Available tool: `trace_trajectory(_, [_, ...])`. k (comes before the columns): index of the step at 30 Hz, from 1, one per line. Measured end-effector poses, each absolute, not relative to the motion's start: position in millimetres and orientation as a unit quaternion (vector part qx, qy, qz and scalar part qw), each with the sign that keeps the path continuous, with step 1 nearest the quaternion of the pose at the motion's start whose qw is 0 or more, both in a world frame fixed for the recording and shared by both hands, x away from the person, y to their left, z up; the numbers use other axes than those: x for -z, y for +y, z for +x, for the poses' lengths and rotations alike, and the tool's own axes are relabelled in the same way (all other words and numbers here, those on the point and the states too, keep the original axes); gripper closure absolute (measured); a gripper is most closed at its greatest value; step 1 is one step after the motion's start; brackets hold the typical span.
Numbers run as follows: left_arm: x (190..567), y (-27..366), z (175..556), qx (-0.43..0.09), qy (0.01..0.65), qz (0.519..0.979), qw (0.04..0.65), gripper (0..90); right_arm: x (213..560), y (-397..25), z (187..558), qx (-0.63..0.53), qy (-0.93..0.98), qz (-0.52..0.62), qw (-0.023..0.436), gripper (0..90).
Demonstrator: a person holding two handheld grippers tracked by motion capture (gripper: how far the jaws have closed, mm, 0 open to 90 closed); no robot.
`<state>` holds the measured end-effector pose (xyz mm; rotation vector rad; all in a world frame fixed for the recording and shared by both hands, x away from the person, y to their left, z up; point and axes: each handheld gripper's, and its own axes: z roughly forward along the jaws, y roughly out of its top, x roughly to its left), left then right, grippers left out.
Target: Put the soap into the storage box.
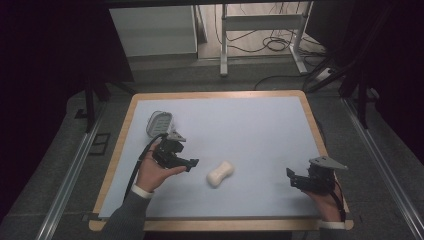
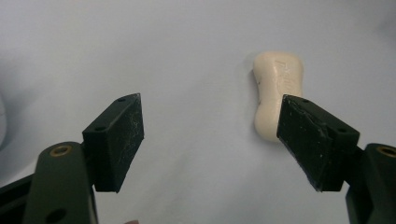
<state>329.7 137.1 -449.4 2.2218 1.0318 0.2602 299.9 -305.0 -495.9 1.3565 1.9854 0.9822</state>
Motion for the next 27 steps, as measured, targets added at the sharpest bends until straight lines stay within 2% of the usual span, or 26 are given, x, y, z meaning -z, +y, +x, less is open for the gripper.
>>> trace_trajectory(13, [451,103,339,-0.087,0.368,0.869,0.321,23.0,497,-307,301,-0.363,0.737,0.504,0.266,8.4])
trace_trajectory(27, [469,68,343,-0.063,0.348,0.887,0.297,23.0,499,-308,301,-0.361,0.739,0.502,0.266,8.4])
